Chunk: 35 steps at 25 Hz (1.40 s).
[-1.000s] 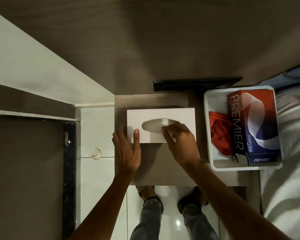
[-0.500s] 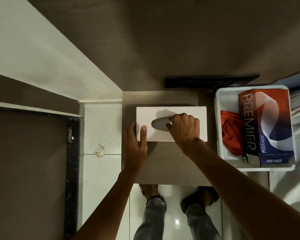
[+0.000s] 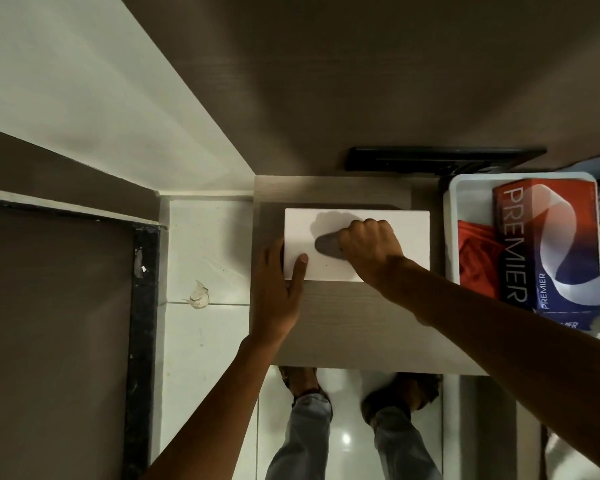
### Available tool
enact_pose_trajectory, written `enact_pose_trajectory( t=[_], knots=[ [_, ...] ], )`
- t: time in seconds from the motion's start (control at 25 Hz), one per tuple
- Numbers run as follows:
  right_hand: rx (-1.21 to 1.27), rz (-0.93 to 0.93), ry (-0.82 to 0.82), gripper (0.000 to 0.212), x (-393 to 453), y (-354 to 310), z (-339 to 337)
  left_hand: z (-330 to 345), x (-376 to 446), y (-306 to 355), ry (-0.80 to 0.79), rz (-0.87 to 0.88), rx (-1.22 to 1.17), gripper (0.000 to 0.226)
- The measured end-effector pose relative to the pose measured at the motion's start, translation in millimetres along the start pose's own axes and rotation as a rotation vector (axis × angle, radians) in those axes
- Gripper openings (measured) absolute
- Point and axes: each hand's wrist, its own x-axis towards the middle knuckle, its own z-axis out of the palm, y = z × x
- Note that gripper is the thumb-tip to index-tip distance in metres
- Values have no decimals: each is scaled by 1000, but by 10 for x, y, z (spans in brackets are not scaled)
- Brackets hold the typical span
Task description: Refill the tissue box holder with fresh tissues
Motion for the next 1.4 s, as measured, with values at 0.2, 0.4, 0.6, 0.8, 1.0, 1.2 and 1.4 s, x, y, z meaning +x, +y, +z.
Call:
enact_pose_trajectory(
  t=[0.2,0.4,0.6,0.8,1.0,1.2,1.4],
  knots=[
    [52,-2,54,43,-47,40,39,-5,18,-35,1,8,-10,50],
    [163,72,149,29,-152,160,72,-54,23,-4,3,14,24,49],
    [264,102,215,22,-147,195,8,-28,42,16,19,5,68,49],
    [231,38,202,18,-252,263,8,19,4,143,53,-30,87,49],
    [232,-1,280,18,-440,346,-26,22,-53,181,85,-29,90,56],
    [328,-20,324,24,-658,353,84,25,-92,230,88,-54,136,54],
    [512,31,207,37,-804,315,198,65,-143,306,65,-159,241,70]
  ],
)
